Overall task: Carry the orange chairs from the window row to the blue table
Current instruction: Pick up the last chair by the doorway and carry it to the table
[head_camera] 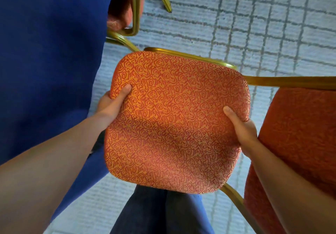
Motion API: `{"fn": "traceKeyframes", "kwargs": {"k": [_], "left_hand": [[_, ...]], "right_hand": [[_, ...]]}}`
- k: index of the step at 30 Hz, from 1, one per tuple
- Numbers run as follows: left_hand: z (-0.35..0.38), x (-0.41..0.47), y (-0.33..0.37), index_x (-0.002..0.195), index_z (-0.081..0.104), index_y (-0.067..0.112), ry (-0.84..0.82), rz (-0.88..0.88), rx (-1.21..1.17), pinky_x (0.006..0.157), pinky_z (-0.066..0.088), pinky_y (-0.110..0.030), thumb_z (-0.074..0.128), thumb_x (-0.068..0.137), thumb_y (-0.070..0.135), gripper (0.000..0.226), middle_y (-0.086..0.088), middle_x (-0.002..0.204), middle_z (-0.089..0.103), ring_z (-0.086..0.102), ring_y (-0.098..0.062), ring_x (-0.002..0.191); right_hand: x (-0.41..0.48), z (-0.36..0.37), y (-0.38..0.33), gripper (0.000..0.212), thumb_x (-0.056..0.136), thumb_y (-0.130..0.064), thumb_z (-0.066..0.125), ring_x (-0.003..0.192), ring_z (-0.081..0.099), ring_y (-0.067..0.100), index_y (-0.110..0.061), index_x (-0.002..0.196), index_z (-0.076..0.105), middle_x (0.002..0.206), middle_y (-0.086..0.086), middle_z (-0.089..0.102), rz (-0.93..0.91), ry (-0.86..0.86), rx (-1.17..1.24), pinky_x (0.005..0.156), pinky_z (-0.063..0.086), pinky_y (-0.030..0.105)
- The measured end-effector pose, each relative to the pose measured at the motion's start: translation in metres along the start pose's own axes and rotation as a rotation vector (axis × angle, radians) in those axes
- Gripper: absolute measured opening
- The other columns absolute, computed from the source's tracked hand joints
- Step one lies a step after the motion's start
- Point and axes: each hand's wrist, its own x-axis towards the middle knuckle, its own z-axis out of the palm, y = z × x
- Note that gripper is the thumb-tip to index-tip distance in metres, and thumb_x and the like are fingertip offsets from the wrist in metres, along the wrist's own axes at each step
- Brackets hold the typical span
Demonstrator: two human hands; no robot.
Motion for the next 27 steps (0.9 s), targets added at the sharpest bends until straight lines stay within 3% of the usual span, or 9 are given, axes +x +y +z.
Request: {"fn": "traceKeyframes", "kwargs": {"k": [6, 9, 13, 18, 22, 27], "left_hand": [[0.023, 0.07, -0.026, 0.129, 0.056, 0.023, 0.022, -0.023, 0.047, 0.093, 0.047, -0.038, 0.057, 0.064, 0.082, 0.088, -0.004, 0.116, 0.063, 0.061, -0.028, 0.104], [0.033, 0.095, -0.04, 0.126, 0.058, 0.024, 0.006, -0.032, 0.053, 0.089, 0.049, -0.037, 0.056, 0.067, 0.08, 0.081, -0.003, 0.108, 0.064, 0.061, -0.024, 0.095], [0.045, 0.12, -0.053, 0.116, 0.062, 0.029, -0.035, -0.055, 0.028, 0.088, 0.051, -0.037, 0.059, 0.054, 0.088, 0.086, -0.002, 0.104, 0.068, 0.065, -0.021, 0.091], [0.054, 0.14, -0.057, 0.117, 0.063, 0.025, -0.03, -0.06, 0.016, 0.089, 0.052, -0.038, 0.057, 0.045, 0.092, 0.099, 0.001, 0.103, 0.069, 0.065, -0.02, 0.092], [0.058, 0.153, -0.045, 0.122, 0.061, 0.02, -0.041, -0.073, 0.006, 0.087, 0.052, -0.037, 0.057, 0.046, 0.091, 0.104, -0.001, 0.108, 0.068, 0.065, -0.02, 0.095], [0.065, 0.164, -0.044, 0.124, 0.057, 0.014, 0.004, -0.073, 0.0, 0.084, 0.049, -0.035, 0.057, 0.068, 0.081, 0.087, -0.002, 0.111, 0.063, 0.062, -0.022, 0.098]], "right_hand": [[0.06, 0.036, 0.015, 0.054, 0.078, -0.049, 0.078, 0.095, 0.062, 0.018, -0.017, 0.12, 0.064, 0.105, 0.001, 0.066, 0.016, 0.016, -0.031, 0.082, 0.046, 0.029], [0.083, 0.05, 0.023, 0.056, 0.077, -0.049, 0.078, 0.095, 0.063, 0.017, -0.016, 0.121, 0.065, 0.105, 0.0, 0.068, 0.021, 0.022, -0.047, 0.083, 0.047, 0.029], [0.11, 0.063, 0.032, 0.049, 0.078, -0.047, 0.078, 0.082, 0.062, 0.006, -0.019, 0.116, 0.065, 0.091, -0.007, 0.067, 0.04, -0.001, -0.051, 0.069, 0.048, 0.024], [0.128, 0.071, 0.033, 0.06, 0.074, -0.053, 0.079, 0.088, 0.065, 0.007, -0.017, 0.12, 0.066, 0.104, -0.003, 0.071, 0.051, 0.0, -0.066, 0.066, 0.048, 0.022], [0.141, 0.074, 0.023, 0.059, 0.078, -0.052, 0.076, 0.089, 0.065, 0.01, -0.014, 0.123, 0.065, 0.105, -0.001, 0.069, 0.023, 0.01, -0.092, 0.066, 0.047, 0.021], [0.155, 0.076, 0.018, 0.066, 0.08, -0.054, 0.074, 0.104, 0.063, 0.019, -0.014, 0.13, 0.06, 0.117, 0.002, 0.067, 0.004, 0.009, -0.14, 0.081, 0.046, 0.028]]}}
